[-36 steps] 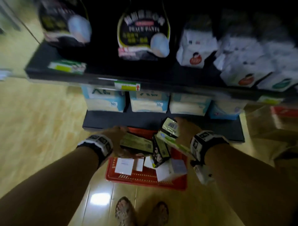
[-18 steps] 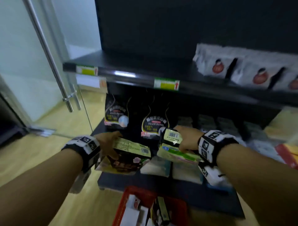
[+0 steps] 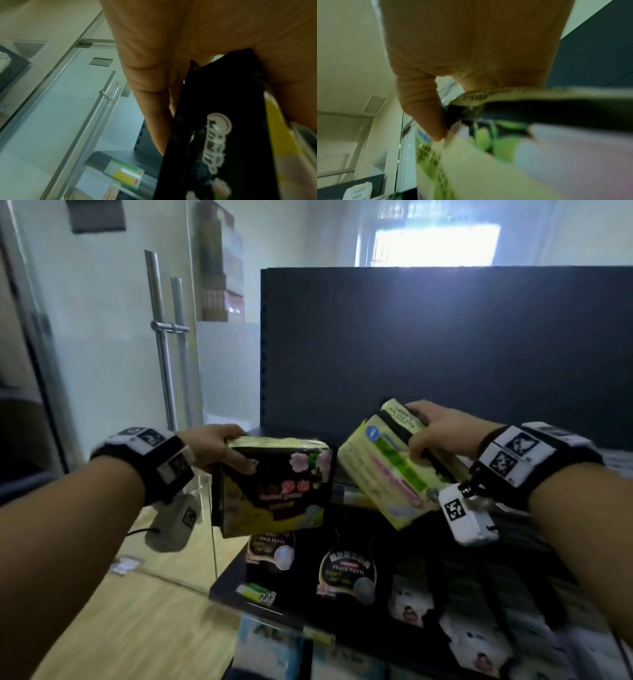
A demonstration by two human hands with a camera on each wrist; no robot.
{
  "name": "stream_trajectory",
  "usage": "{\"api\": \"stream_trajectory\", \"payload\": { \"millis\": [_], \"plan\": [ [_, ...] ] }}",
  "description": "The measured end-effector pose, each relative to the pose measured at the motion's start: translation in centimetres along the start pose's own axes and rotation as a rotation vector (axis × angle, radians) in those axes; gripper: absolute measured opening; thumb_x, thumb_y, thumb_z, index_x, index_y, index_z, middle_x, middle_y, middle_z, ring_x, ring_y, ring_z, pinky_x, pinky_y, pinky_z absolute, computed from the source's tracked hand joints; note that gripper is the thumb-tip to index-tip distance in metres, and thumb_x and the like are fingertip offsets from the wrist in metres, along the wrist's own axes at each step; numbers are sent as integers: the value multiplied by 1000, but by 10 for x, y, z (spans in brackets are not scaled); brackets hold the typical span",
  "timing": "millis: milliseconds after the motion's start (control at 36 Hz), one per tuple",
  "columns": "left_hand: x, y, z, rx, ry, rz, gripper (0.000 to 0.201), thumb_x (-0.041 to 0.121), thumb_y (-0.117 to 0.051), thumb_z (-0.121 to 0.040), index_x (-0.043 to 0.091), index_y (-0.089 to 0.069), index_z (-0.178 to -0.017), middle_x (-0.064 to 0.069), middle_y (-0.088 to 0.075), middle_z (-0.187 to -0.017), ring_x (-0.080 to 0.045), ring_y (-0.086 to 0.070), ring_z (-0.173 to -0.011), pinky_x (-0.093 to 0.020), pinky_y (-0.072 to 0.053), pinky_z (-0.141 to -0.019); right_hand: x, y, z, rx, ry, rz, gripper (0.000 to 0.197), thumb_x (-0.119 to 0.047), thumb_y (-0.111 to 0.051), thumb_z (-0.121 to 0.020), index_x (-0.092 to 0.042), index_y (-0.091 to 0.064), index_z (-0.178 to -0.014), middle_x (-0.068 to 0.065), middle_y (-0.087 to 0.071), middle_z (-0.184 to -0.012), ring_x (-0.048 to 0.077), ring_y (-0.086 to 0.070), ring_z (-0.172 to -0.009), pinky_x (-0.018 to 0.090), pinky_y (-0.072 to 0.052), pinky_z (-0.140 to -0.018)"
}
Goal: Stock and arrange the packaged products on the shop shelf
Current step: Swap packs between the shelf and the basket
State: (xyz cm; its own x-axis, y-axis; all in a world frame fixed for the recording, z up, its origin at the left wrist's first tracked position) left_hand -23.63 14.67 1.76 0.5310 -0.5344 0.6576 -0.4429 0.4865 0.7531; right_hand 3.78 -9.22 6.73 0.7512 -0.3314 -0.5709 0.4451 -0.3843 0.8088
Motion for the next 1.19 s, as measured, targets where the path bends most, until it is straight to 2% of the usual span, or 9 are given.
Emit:
{"api": "stream_trajectory", "payload": {
  "millis": [194, 389, 528, 639, 805, 944, 1028, 1139, 1194],
  "plan": [
    [14, 32, -36, -44, 22, 75, 48, 24, -83, -67, 25, -58, -108, -4, -70, -101, -21, -68, -93, -35, -57, -77, 2, 8, -26, 121, 9, -182, 89, -31, -74, -38, -43, -52, -123, -5, -67, -110, 22, -66, -100, 50, -51, -93],
    [12, 56, -102, -60, -59, 42, 41, 19, -82, -69, 27, -59, -103, -1, -67, -100, -18, -66, -93, -30, -55, -70, -1, 11, -69, 276, -49, -246, 100, -33, -75, -35, -41, -47, -132, -8, -67, -113, 20, -66, -101, 47, -51, -94],
    [7, 74, -164, -75, -147, -23, 44, 21, -86, -64, 29, -60, -99, -5, -68, -102, -25, -67, -96, -43, -54, -85, -13, 5, -104, 341, -104, -254, 112, -32, -75, -34, -32, -41, -141, -9, -64, -114, 16, -65, -102, 43, -51, -94],
    [1, 83, -204, -111, -178, -69, 53, 29, -89, -57, 30, -60, -101, 3, -69, -94, -16, -69, -82, -30, -57, -66, -16, -2, -126, 418, -160, -239, 116, -34, -73, -35, -32, -35, -144, -12, -59, -108, 14, -61, -103, 43, -50, -96],
    [-11, 77, -257, -173, -183, -99, 59, 35, -90, -51, 31, -60, -103, 4, -70, -95, -18, -69, -86, -32, -57, -68, -3, -12, -141, 546, -230, -411, 109, -29, -74, -40, -34, -35, -143, -4, -66, -111, 22, -71, -88, 44, -57, -82],
    [-16, 66, -286, -224, -234, -83, 52, 26, -87, -61, 23, -58, -104, 4, -68, -91, -13, -66, -82, -24, -47, -60, 13, -14, -149, 656, -288, -615, 85, -5, -69, -69, -25, -36, -144, 12, -68, -102, 18, -72, -63, 25, -52, -47],
    [-18, 60, -301, -257, -247, -131, 47, 19, -81, -72, 20, -54, -110, 0, -65, -101, -20, -64, -93, -28, -48, -67, 20, -14, -153, 696, -309, -624, 79, -8, -70, -68, -25, -41, -140, 9, -70, -98, 18, -73, -65, 26, -53, -48],
    [-17, 63, -326, -215, -259, -326, 58, 35, -80, -73, 20, -52, -121, -1, -60, -117, -24, -58, -108, -34, -49, -85, 31, -15, -159, 702, -365, -544, 97, -25, -73, -48, -32, -40, -139, 6, -69, -106, 26, -72, -83, 42, -58, -74],
    [-14, 65, -341, -173, -281, -448, 64, 43, -77, -73, 22, -50, -126, 1, -58, -123, -22, -56, -110, -29, -45, -84, 37, -20, -163, 686, -373, -571, 97, -25, -73, -48, -31, -40, -139, 7, -71, -101, 26, -73, -74, 39, -58, -63]
  ]
}}
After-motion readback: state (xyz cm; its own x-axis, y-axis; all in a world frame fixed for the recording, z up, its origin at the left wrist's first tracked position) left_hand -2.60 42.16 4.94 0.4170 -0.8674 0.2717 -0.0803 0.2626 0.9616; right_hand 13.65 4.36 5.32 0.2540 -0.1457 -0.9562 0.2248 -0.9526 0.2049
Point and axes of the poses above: each hand's wrist, its own z-axis away from the middle knuckle, its own y-axis out of the back of the hand, x = y × z, the point moved 4 cm from there along -z, towards the middle knuckle
